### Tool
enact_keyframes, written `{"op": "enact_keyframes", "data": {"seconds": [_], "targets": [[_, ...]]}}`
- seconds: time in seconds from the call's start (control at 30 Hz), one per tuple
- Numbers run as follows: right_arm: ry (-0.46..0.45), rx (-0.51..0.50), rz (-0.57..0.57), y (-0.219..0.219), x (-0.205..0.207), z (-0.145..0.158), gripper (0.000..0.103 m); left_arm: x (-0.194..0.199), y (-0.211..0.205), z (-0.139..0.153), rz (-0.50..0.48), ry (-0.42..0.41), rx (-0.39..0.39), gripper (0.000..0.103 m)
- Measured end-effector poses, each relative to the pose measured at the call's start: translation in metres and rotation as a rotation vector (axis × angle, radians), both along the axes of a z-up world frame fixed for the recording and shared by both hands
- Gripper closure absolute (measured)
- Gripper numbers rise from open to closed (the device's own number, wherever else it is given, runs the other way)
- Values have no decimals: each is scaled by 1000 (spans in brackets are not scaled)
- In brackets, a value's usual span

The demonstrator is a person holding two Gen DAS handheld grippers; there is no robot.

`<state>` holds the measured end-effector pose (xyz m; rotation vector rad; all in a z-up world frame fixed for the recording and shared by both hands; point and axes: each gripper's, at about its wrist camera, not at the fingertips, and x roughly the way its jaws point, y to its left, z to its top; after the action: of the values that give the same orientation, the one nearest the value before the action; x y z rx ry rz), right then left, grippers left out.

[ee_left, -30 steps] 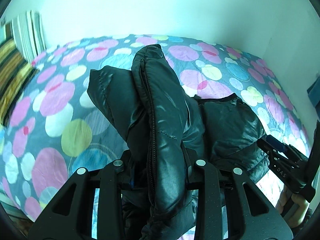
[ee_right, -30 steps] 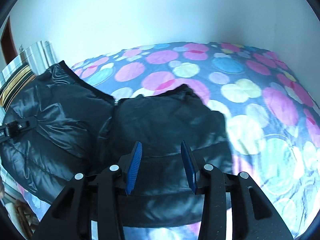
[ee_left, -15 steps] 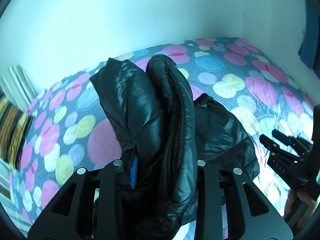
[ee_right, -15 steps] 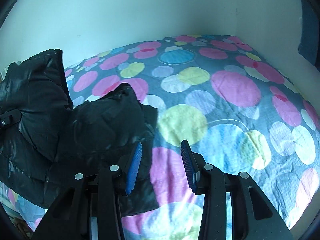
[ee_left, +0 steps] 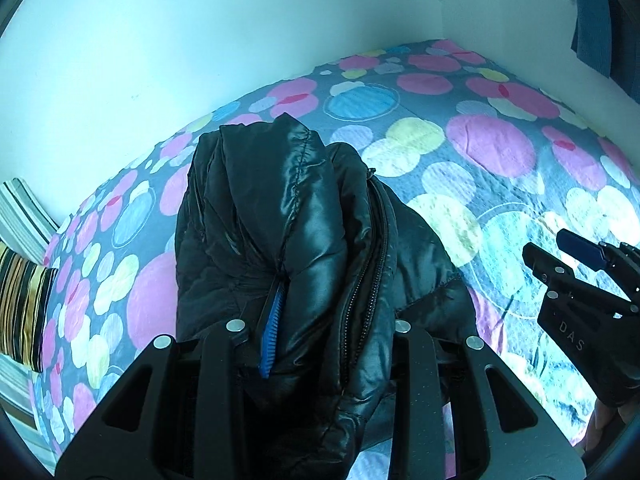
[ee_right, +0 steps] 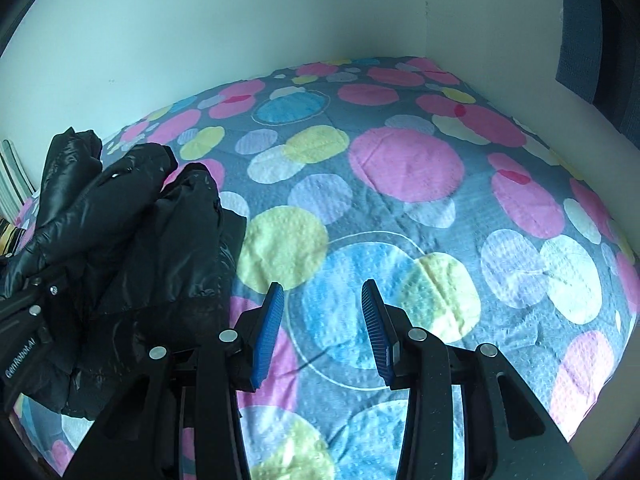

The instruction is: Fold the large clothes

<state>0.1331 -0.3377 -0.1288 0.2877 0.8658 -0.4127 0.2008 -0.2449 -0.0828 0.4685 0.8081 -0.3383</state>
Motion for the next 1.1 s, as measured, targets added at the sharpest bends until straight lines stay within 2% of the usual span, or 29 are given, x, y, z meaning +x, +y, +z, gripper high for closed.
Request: {"op": "enact_keyframes", "data": {"seconds": [0.33, 0.43, 0.67, 1.0, 1.1], "targets": [[41, -15, -60, -28, -8, -11, 62, -21, -39, -36, -29, -82, 113, 72], [52, -26, -72, -34, -10, -15, 50, -23, -42, -41, -31, -90, 118, 72], [75, -32, -82, -41, -12, -21, 49, -33, -55, -57, -61, -124, 157, 72], [80, -35, -90, -44, -19, -20, 49, -36, -57, -57, -79, -129, 148, 72], [75, -34, -94, -44, -23, -17, 49, -39, -56, -51, -90, -118, 104, 64]]}}
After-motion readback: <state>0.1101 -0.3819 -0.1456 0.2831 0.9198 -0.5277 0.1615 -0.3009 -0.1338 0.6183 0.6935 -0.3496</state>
